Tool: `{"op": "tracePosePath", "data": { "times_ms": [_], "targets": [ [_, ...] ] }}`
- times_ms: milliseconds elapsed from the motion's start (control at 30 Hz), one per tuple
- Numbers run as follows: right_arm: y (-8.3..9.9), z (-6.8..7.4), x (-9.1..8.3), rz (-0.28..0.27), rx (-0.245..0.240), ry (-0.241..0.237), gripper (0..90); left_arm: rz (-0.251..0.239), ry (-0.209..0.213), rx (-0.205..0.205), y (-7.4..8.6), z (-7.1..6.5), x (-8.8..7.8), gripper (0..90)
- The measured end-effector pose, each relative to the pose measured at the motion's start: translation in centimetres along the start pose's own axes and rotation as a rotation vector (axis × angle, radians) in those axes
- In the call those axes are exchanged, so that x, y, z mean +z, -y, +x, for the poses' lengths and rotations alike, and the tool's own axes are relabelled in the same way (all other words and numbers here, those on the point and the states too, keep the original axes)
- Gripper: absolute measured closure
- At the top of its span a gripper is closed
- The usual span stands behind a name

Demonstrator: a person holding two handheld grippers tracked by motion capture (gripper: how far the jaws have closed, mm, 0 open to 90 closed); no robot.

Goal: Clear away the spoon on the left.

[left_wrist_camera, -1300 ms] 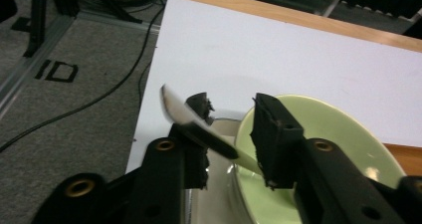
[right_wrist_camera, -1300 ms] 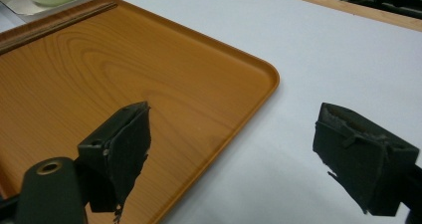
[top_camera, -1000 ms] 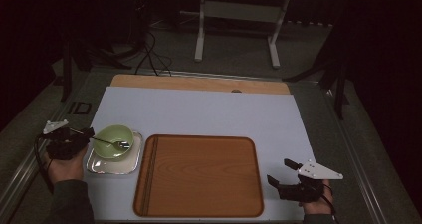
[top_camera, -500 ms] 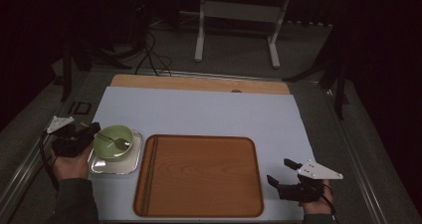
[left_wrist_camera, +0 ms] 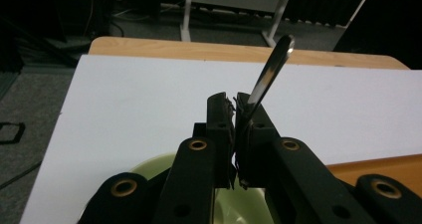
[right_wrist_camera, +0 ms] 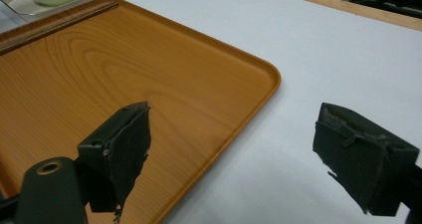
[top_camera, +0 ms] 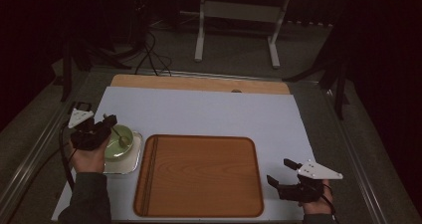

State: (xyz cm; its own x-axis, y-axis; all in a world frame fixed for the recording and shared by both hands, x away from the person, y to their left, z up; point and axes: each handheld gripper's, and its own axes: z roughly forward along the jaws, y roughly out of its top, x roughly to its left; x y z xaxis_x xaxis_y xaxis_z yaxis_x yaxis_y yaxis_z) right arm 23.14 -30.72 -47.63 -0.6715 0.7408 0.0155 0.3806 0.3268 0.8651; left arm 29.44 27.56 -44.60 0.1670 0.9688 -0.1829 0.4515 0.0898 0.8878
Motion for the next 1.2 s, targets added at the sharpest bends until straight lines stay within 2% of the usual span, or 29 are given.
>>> {"op": "tracePosePath", "data": {
  "times_ms": [200,400,567,733,867,1200],
  "targets": [
    [0.0,0.0,0.0,0.0,0.001,0.0,14.6,-0.006,-0.009,0.008,0.1,-0.5,0.8,84.5],
    [0.0,0.0,0.0,-0.001,0.002,0.0,14.6,0.002,-0.01,0.044,0.2,-1.3,1.7,84.5],
    [0.0,0.0,0.0,-0.001,0.002,-0.001,14.6,0.018,-0.012,0.1,0.0,-2.0,2.2,85.4],
    [0.0,0.0,0.0,-0.001,0.002,-0.001,14.6,0.034,-0.051,0.176,-0.3,-2.8,2.2,87.6],
    [0.0,0.0,0.0,-0.001,0.002,-0.001,14.6,0.041,-0.07,0.219,-0.4,-3.0,1.8,89.5],
    [0.0,0.0,0.0,-0.001,0.003,-0.001,14.6,0.023,-0.072,0.214,-1.0,-2.4,0.2,89.7]
  ]
}}
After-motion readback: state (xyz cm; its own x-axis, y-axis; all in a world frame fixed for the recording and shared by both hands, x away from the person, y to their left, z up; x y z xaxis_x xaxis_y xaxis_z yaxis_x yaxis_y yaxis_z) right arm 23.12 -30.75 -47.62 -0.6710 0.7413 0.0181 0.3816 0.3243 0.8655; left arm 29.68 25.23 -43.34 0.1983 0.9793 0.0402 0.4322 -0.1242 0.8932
